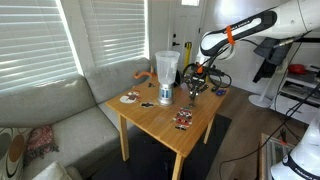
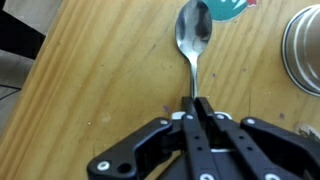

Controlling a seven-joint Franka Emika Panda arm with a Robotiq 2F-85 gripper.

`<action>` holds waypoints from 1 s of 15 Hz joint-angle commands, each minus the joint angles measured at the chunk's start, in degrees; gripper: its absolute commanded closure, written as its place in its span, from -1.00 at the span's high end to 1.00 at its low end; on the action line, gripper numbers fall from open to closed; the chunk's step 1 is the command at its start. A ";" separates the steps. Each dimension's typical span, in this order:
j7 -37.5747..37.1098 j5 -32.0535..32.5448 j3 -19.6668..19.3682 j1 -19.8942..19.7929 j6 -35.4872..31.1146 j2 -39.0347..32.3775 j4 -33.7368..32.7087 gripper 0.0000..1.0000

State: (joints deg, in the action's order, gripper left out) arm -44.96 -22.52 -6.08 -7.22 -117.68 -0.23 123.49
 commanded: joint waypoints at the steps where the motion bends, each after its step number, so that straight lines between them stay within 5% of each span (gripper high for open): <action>1: -1.74 2.69 -0.36 0.10 0.46 0.22 -1.10 -0.96; 15: 3.04 21.60 0.73 -0.91 4.10 13.24 -7.62 -0.96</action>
State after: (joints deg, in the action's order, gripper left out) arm -42.99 -5.22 -6.60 -7.90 -116.31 9.16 117.62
